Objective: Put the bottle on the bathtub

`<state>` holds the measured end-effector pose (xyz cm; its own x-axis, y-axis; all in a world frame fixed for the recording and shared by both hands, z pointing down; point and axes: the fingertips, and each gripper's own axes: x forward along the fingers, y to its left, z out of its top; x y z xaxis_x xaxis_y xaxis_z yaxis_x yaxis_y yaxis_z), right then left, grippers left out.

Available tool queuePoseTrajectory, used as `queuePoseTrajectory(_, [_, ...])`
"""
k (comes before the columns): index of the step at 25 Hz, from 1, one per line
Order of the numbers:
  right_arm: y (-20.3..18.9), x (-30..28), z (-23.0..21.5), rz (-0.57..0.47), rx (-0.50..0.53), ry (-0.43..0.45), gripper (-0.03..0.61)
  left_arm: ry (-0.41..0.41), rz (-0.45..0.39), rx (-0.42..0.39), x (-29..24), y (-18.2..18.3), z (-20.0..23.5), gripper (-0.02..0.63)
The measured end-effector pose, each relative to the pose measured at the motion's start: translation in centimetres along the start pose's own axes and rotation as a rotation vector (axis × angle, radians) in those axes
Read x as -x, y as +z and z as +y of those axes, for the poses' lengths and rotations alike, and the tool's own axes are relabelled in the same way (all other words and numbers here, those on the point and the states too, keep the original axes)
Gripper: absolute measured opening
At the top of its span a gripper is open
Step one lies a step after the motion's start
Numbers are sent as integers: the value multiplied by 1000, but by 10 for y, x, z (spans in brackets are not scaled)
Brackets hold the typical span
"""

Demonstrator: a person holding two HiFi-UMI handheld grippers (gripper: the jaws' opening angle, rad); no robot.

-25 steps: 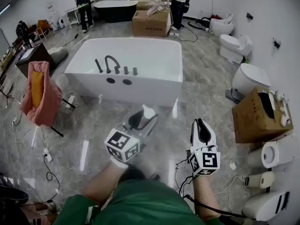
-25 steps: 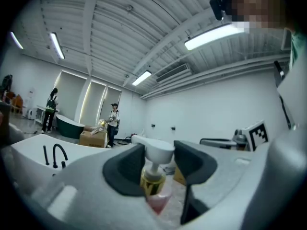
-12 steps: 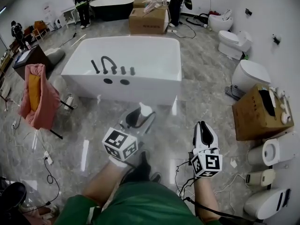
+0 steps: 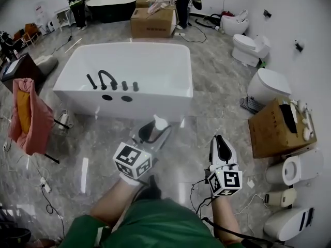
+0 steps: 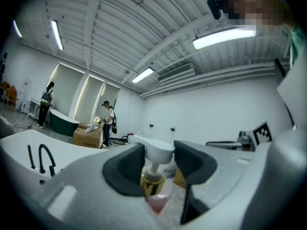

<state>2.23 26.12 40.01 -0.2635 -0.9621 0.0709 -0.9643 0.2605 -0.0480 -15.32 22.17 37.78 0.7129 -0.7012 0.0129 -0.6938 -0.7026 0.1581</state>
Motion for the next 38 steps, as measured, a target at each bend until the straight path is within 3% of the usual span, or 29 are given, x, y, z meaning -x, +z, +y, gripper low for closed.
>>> queuePoseTrajectory(5, [2,-54,-11,25,4,-31,49,-21,22,-30,-40,-4,44,189])
queuePoseTrajectory(10, [5,-99,-13,35,21,-65,49,-41,28,-9,-63,-7,88,189])
queuePoseTrajectory(20, [-10,-155,-27,59,-2,-66,49,-62,66,21,-107,-17,127,189])
queuePoseTrajectory(28, [-18,-232,-71,64,-25,10,49,-20,89,25,-175,-24,156,189])
queuePoseTrajectory(38, [-13,-344,-159,74,-57,162,49,122,116,-6,-298,-23,195,189])
